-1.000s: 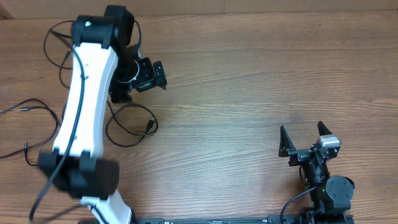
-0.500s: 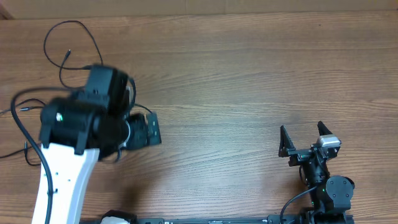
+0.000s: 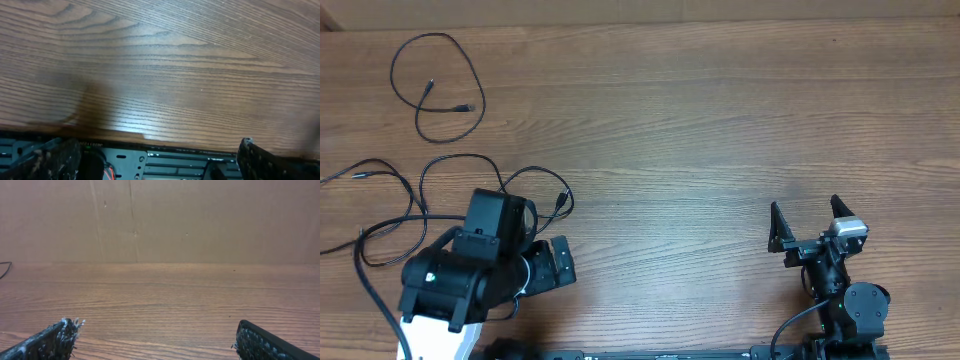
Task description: Untangle cables
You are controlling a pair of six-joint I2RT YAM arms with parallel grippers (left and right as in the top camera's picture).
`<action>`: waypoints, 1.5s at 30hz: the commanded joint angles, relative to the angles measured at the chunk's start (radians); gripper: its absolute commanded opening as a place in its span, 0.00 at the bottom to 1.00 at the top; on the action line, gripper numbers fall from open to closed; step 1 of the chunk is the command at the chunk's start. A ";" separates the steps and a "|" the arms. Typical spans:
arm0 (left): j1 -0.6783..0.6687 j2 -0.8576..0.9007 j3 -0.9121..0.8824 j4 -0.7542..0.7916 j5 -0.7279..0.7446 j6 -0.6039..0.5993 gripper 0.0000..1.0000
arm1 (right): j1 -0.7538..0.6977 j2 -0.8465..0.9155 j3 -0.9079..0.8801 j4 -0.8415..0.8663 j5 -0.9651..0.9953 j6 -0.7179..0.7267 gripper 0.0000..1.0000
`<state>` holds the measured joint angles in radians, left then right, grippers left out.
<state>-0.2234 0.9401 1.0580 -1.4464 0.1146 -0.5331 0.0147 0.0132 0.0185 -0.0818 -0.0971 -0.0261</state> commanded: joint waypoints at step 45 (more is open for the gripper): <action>-0.006 0.268 -0.016 0.021 -0.019 -0.021 1.00 | -0.002 -0.002 -0.010 0.005 0.003 -0.005 1.00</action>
<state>-0.2234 1.2030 1.0481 -1.4269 0.1143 -0.5484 0.0147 0.0132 0.0185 -0.0818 -0.0975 -0.0257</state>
